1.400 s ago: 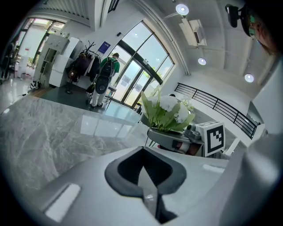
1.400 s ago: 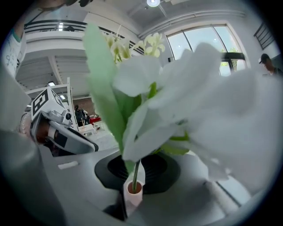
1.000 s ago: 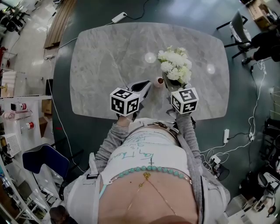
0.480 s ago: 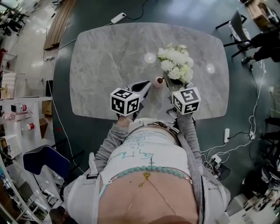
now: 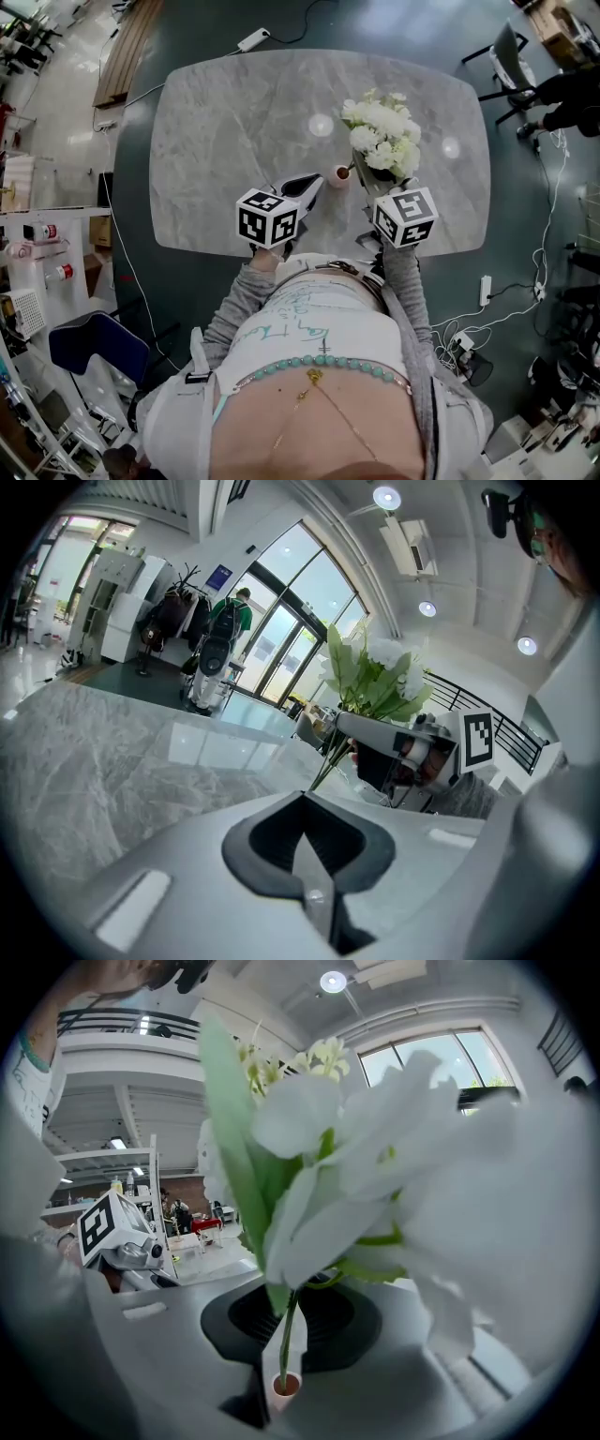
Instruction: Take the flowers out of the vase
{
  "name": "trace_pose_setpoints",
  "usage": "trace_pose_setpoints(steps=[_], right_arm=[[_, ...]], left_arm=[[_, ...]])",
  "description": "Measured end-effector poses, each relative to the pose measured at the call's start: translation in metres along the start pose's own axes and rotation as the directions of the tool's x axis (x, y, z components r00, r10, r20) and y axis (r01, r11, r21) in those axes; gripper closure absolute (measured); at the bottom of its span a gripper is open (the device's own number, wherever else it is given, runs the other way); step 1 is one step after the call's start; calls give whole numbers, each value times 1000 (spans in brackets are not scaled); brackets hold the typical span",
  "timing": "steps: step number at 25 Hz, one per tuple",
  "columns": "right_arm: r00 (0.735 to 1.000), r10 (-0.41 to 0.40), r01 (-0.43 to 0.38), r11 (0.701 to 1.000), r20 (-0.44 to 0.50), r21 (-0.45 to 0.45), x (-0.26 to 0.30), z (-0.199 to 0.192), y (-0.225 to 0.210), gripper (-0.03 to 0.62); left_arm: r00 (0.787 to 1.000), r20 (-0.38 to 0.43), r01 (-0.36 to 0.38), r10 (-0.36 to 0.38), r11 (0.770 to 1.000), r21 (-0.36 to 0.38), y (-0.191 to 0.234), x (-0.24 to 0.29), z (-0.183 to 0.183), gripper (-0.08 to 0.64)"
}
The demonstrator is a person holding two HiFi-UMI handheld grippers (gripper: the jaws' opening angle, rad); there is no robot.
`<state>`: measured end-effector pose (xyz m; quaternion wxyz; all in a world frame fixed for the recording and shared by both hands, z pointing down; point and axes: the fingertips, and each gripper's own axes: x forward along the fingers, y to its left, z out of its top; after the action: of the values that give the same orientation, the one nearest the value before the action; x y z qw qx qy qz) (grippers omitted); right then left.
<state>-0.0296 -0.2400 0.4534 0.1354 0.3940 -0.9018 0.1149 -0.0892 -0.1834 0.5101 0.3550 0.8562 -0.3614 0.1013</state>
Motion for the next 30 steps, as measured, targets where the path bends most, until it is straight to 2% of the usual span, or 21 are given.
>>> trace_pose_setpoints(steps=[22,30], right_arm=[[999,8,-7,1000,54,-16,-18,36,14,537],[997,1,-2,1000,81,6,-43,45,-6,537]], left_arm=[[999,-35,2,-1,1000,22,-2,-3,-14,560],[998,-58,17,-16,1000,20,-21,20,-20,560]])
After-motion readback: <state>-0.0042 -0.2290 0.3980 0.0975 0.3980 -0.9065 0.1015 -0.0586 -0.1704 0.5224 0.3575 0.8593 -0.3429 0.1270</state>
